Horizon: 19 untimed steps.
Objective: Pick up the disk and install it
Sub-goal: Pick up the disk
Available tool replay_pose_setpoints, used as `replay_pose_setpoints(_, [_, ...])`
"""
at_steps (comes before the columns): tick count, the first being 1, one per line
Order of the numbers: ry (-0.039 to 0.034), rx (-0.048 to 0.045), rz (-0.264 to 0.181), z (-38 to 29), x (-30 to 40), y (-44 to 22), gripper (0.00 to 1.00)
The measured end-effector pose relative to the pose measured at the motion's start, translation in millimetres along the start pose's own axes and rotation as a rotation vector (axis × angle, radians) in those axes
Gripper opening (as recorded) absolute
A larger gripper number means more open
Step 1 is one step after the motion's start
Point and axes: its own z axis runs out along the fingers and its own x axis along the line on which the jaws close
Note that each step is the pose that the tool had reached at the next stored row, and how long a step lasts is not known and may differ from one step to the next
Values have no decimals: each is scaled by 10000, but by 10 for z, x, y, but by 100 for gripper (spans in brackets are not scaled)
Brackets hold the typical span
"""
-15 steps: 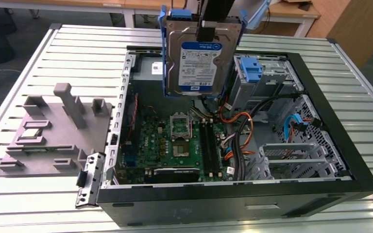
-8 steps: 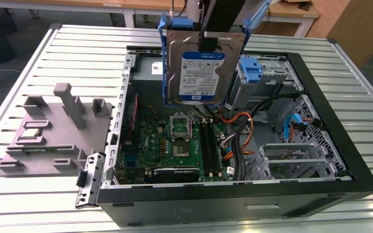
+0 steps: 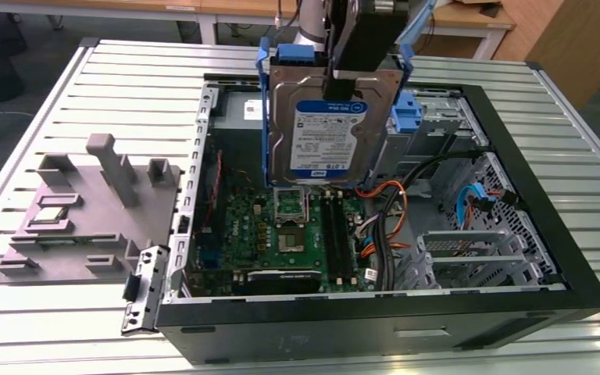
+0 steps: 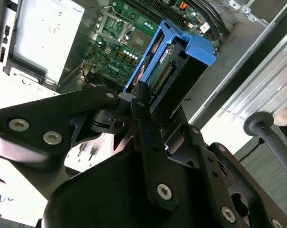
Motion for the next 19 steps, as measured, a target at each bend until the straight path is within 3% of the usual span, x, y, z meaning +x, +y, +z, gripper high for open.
replay_pose_setpoints(6, [0,0,0,0,133,-7,35])
replay_pose_setpoints(11, [-2,1,0,1,175,-26,35])
replay_pose_setpoints(15, [0,-1,0,1,176,-124,35])
replay_pose_setpoints(19, [1,-7,0,0,176,-285,35])
